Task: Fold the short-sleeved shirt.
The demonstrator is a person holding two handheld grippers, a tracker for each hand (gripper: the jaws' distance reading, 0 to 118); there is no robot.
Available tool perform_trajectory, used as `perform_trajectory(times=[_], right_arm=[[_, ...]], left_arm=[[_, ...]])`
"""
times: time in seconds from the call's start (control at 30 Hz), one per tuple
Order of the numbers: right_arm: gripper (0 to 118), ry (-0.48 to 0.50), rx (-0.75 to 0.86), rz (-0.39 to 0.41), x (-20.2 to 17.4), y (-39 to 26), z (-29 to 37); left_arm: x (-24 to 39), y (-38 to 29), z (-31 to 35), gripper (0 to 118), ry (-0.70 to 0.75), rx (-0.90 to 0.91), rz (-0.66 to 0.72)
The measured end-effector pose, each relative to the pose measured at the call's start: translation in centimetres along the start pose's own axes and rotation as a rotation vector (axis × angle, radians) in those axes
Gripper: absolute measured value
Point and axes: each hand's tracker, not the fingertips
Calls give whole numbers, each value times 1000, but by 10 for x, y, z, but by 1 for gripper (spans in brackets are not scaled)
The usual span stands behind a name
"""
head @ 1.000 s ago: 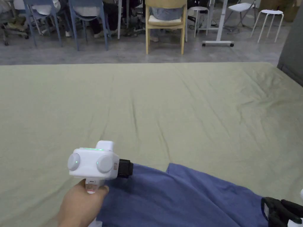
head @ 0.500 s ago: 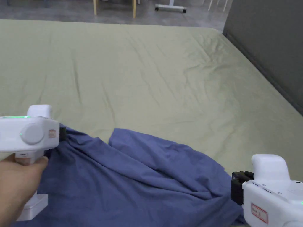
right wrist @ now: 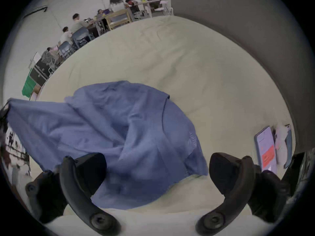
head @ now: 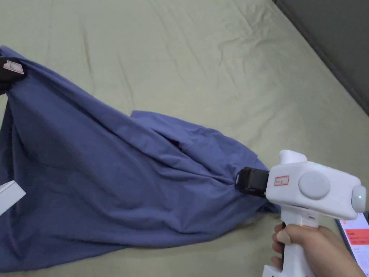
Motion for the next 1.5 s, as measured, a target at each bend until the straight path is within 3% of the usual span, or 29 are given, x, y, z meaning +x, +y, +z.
perform_trajectory(times=[0.07, 0.1, 0.13, 0.17, 0.2, 0.23, 0.37, 0.47, 0.6, 0.8, 0.9, 0.97, 1.07, 1.17, 1.33, 1.5], right_arm=[[112, -4, -89, -36, -1, 4, -10], [80, 19, -101, -45, -2, 4, -12], [38, 90, -101, -61, -1, 2, -12], [18, 153, -92, -96, -2, -1, -9], [18, 148, -60, -96, -4, -4, -3], [17, 102, -14, -30, -10, -4, 6], [17, 174, 164, 194, -34, 0, 68], [17, 173, 306, 323, -51, 27, 118], [17, 217, 422, 359, -79, 84, 181], [17, 96, 538, 498, -137, 190, 248], [16, 101, 518, 494, -160, 240, 267], [17, 56, 510, 519, -177, 266, 278], [17, 23, 508, 541, -193, 293, 286], [16, 38, 475, 479, -201, 328, 274], [17, 2, 485, 484, -209, 320, 235], [17, 51, 351, 436, -189, 262, 155]], left_arm=[[-2, -4, 11, 2, 27, -8, -26], [1, -8, 16, 2, 57, -15, -65], [2, -10, 20, 2, 96, -20, -107], [1, -12, 26, 2, 153, -36, -132], [0, -13, 32, 2, 181, -42, -138], [-1, -15, 42, 2, 194, -35, -134], [-11, -1, 81, 2, 171, 71, -6], [-12, 29, 101, 2, 173, 139, 2], [17, 82, 112, 2, 144, 223, -52], [61, 176, 101, 2, 130, 277, -42], [88, 211, 92, 2, 227, 309, -196], [98, 231, 83, 2, 253, 296, -273], [102, 249, 65, 2, 215, 276, -185], [98, 265, 45, 2, 231, 252, -176], [85, 252, 12, 2, 263, 229, -202], [38, 179, -17, 2, 321, 50, -176]])
